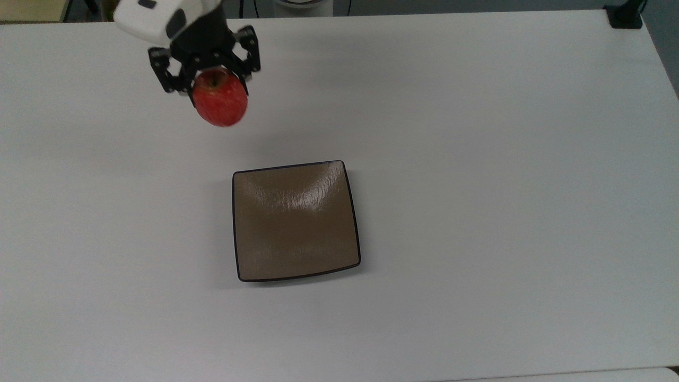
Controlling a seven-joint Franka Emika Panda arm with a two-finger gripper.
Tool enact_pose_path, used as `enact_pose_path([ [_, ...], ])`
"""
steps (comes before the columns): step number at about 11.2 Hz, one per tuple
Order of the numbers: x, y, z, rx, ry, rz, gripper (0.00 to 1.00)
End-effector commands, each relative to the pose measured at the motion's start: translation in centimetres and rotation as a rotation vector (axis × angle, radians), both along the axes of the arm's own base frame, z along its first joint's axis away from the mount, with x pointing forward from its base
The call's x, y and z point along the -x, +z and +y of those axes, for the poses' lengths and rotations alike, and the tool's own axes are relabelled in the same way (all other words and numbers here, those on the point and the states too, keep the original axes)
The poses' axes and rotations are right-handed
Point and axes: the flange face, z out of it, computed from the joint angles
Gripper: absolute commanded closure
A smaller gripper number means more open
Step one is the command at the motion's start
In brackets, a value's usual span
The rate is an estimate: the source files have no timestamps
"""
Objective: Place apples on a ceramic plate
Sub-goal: 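Lift the apple and carry it over the brown square plate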
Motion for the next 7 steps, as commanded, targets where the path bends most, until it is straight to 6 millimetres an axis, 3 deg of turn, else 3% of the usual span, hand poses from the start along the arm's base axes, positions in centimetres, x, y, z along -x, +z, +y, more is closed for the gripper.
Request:
enact_pose_path([
  [1,-4.6,-5.7,4.7,0.000,-0.045,-0.082,0.99],
  [4,-7.2,-12.2,7.3,0.007,-0.013,-0.117,0.97],
  [7,-8.4,-17.2,9.9,0.012,0.023,-0.142,0.97],
])
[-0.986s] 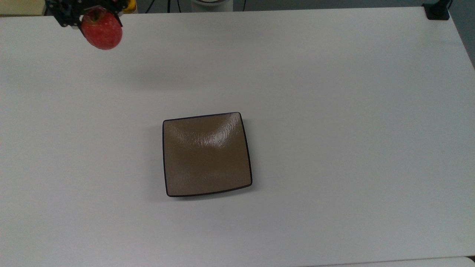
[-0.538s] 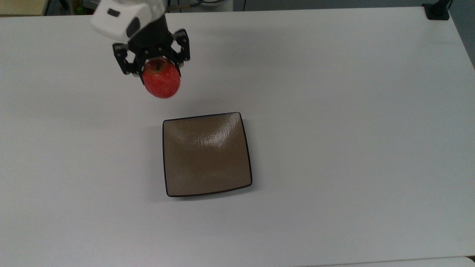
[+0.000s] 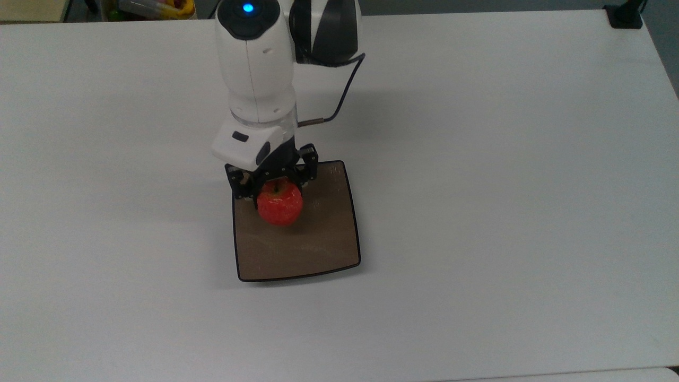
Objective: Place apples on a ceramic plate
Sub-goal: 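Lower the apple onto the plate center and open the gripper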
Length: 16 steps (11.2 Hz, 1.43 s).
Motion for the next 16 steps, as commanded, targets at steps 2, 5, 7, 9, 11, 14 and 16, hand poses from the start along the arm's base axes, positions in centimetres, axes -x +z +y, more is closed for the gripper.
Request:
enact_pose_path([
  [2,-1.2,-3.7,2.1,0.010,0.016,-0.015,0.97],
  [5,-1.2,-5.1,2.5,0.011,0.026,-0.004,0.40],
  [7,-1.4,-4.8,2.6,0.011,0.026,-0.038,0.00],
  [9,-1.4,-4.2,2.6,0.012,0.028,-0.045,0.00],
  [11,-1.2,-1.5,2.4,0.009,0.027,-0.070,0.00],
  [14,-0.9,0.9,2.1,0.003,0.021,-0.089,0.00],
  [16,0.6,5.3,1.6,-0.004,0.013,-0.082,0.00],
])
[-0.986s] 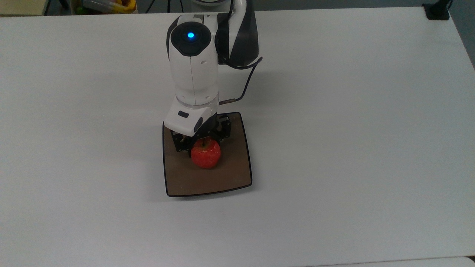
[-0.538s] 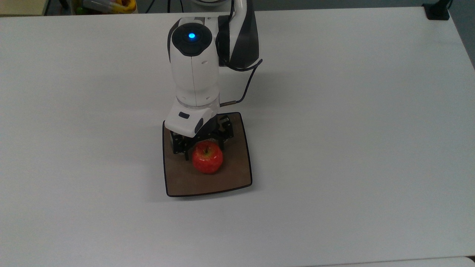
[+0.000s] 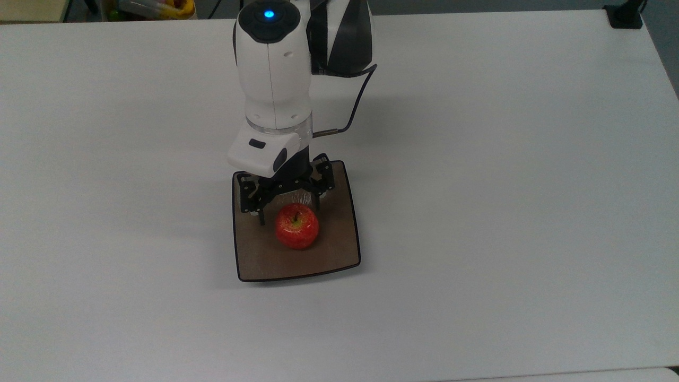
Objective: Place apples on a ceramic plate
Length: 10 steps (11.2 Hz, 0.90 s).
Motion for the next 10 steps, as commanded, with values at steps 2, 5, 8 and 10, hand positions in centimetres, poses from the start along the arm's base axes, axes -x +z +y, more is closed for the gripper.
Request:
enact_pose_path([
  [2,5.4,11.9,-1.5,-0.011,-0.026,0.054,0.00],
  [5,12.5,22.3,-4.6,-0.044,-0.096,0.128,0.00],
  [8,19.2,27.7,-5.3,-0.100,-0.321,0.246,0.00],
  [10,21.6,27.6,-4.4,-0.126,-0.382,0.325,0.00],
])
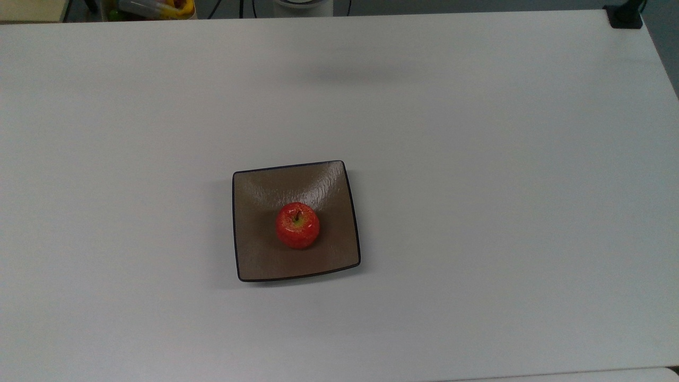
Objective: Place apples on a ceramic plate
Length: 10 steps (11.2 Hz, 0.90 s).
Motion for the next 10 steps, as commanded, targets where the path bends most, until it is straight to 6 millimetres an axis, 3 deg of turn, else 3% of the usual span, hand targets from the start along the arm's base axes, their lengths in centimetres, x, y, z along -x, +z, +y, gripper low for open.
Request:
enact_pose_path([
  [1,3.6,-1.5,2.3,-0.057,-0.070,0.096,0.00],
  [2,4.2,-2.6,4.0,-0.051,-0.042,0.113,0.00],
  [4,3.5,-4.7,6.8,-0.041,0.001,0.090,0.00],
  [7,0.7,-6.4,6.9,-0.052,-0.006,0.028,0.00],
  [10,-2.1,-7.0,5.3,-0.042,0.083,-0.058,0.00],
])
